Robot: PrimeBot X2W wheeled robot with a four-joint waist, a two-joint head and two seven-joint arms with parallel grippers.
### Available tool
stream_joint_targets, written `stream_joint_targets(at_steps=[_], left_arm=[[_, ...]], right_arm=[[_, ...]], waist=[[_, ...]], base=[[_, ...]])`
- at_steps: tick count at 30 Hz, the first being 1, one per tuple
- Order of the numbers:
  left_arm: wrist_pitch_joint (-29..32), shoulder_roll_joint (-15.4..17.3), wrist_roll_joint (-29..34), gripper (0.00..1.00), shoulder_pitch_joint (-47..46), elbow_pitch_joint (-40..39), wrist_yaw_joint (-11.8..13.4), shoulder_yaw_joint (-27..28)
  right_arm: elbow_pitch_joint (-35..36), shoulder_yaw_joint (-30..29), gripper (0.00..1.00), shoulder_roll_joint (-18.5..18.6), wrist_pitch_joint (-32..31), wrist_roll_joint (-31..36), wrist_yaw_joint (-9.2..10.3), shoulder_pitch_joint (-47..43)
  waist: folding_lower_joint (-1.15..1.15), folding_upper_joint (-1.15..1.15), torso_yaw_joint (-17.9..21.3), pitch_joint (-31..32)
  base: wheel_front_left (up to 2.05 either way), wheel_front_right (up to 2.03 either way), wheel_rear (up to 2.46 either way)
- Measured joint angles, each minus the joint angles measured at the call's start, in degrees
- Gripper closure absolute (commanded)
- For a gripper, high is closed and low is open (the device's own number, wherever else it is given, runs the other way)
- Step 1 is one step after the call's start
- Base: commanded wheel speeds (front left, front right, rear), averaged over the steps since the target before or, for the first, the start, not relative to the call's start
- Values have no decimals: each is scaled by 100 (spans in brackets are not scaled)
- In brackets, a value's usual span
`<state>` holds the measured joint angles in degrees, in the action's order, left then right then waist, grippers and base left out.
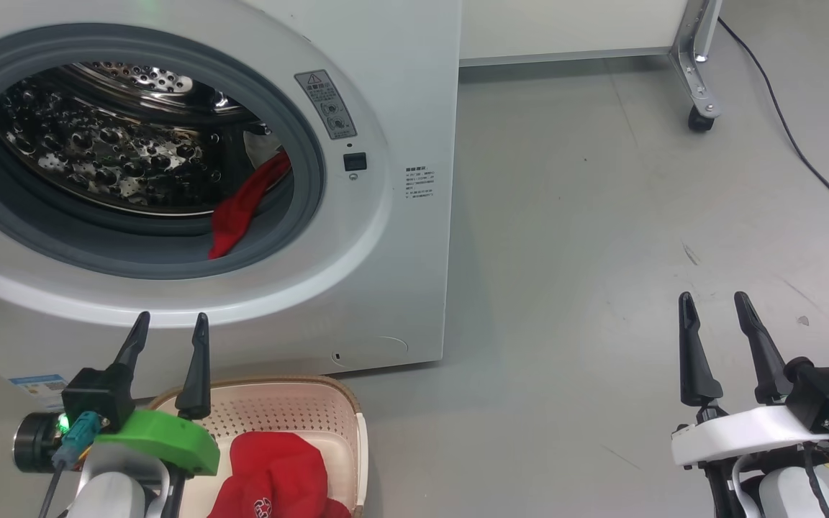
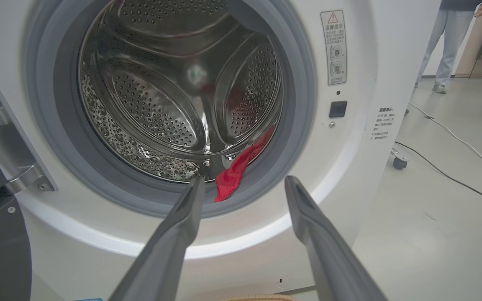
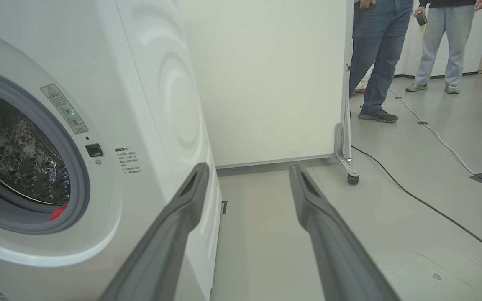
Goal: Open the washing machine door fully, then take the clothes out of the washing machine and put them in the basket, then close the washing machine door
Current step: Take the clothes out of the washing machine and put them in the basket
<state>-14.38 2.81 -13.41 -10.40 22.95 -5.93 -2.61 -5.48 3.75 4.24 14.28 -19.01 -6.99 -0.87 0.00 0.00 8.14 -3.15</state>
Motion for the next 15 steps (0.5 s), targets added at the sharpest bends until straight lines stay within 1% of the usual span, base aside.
stream_joint_targets(at_steps=[15], left_arm=[[0,-11,49,0,231,-415,3,-63]], right_arm=[[89,-7,0,-5,0,0,0,-51]], waist=[[0,0,-23,-83]], base=[[0,0,0]])
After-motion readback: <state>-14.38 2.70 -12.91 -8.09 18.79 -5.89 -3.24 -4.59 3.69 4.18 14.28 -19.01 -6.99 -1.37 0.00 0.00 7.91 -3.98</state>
